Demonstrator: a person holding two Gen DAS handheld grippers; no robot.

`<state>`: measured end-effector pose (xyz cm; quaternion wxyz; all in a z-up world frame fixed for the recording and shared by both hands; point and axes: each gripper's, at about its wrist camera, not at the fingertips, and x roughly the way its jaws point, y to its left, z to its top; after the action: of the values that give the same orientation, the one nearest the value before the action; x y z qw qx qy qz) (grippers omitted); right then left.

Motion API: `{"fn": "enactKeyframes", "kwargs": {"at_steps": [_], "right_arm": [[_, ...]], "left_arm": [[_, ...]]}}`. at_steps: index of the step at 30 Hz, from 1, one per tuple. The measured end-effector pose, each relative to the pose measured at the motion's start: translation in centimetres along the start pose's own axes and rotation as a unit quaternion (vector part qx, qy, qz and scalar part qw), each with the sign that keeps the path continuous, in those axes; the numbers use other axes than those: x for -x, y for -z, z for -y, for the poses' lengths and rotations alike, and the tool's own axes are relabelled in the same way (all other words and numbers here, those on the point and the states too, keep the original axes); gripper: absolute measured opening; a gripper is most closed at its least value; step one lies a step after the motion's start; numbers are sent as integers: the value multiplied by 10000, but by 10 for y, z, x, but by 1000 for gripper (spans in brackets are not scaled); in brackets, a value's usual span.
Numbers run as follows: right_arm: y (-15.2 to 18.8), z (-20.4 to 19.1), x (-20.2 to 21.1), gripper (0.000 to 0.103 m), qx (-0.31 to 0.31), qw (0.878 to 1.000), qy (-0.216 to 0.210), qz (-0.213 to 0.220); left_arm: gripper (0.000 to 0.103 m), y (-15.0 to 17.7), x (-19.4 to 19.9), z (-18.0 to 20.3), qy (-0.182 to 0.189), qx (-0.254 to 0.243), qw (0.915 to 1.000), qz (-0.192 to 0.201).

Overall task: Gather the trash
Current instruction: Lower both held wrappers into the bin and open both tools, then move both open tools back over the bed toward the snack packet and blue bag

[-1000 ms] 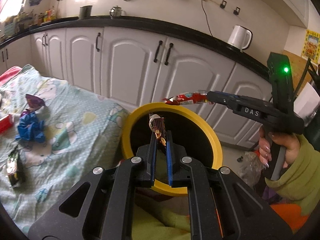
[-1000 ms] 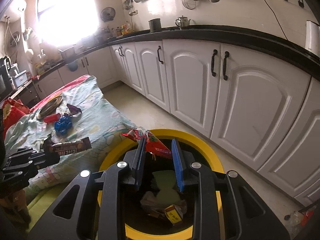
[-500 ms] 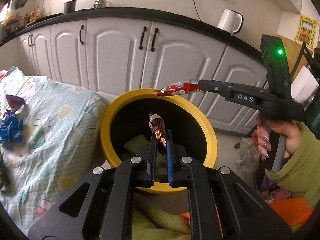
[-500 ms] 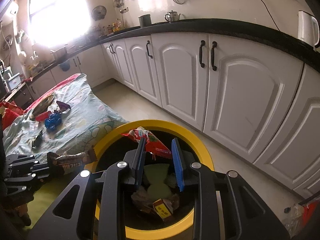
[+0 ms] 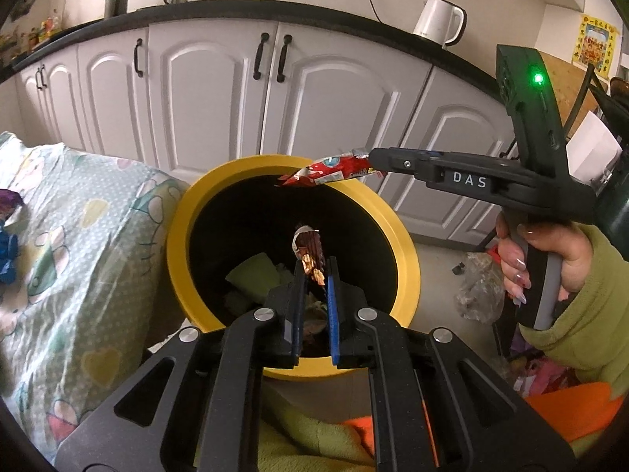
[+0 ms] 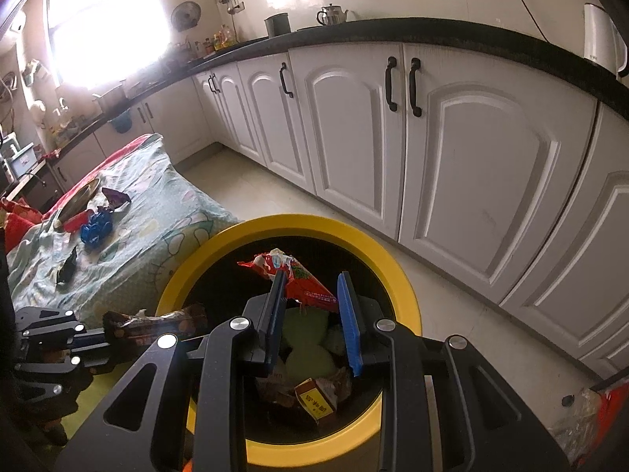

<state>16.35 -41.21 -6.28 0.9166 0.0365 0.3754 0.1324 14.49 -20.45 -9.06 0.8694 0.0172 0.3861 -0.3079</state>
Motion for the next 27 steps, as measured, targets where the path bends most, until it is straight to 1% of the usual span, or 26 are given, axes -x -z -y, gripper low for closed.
{"fn": "enactKeyframes", "kwargs": {"at_steps": [3, 4, 5, 7, 8, 9, 11, 12, 13, 14, 15, 17, 18, 19, 20, 24, 27], "right_arm": [[0, 2, -2, 27, -37, 10000, -15, -34], [0, 2, -3, 27, -59, 10000, -31, -54], [0, 3, -3, 27, -74, 10000, -31, -57], [1, 5, -5, 32, -137, 9999, -47, -83], [1, 5, -5, 36, -155, 9998, -50, -92], [1, 6, -5, 43, -169, 9998, -43, -92], [1, 6, -4, 49, -210, 9998, -23, -50], [1, 6, -3, 49, -215, 9998, -24, -40], [1, 7, -3, 49, -221, 9997, -22, -32], [0, 6, -2, 52, -229, 9997, -13, -18], [0, 6, -1, 56, -241, 9997, -3, 5], [-1, 6, 2, 59, -267, 9996, -1, 59], [-2, 5, 3, 60, -268, 9996, 0, 80], [-3, 4, 4, 60, -262, 9996, -2, 98], [-4, 3, 5, 60, -249, 9996, -9, 116], [-7, -6, 9, 65, -182, 9996, -47, 204], [-10, -12, 14, 66, -130, 9995, -82, 290]], "left_arm": [[5, 0, -3, 0, -10, 7, 10000, -17], [10, 0, -3, -1, -35, 22, 10000, -17], [20, 0, -2, -3, -57, 44, 10000, -10], [34, -1, 0, -6, -102, 143, 9998, 19], [37, 0, 0, -7, -118, 176, 9998, 26], [39, 0, 1, -9, -143, 216, 9997, 37], [54, 0, 4, -13, -233, 314, 9992, 71], [56, 0, 5, -14, -244, 343, 9991, 83], [60, 0, 7, -16, -277, 396, 9988, 111], [67, 0, 9, -17, -318, 426, 9985, 133], [71, 0, 11, -19, -349, 453, 9982, 158], [82, -1, 16, -24, -402, 553, 9974, 229], [84, -1, 19, -26, -428, 593, 9970, 261], [89, -1, 22, -29, -482, 630, 9964, 313], [92, -2, 25, -31, -541, 652, 9957, 365], [92, -3, 37, -35, -791, 648, 9934, 519], [92, 0, 46, -37, -1004, 658, 9910, 600]]}}
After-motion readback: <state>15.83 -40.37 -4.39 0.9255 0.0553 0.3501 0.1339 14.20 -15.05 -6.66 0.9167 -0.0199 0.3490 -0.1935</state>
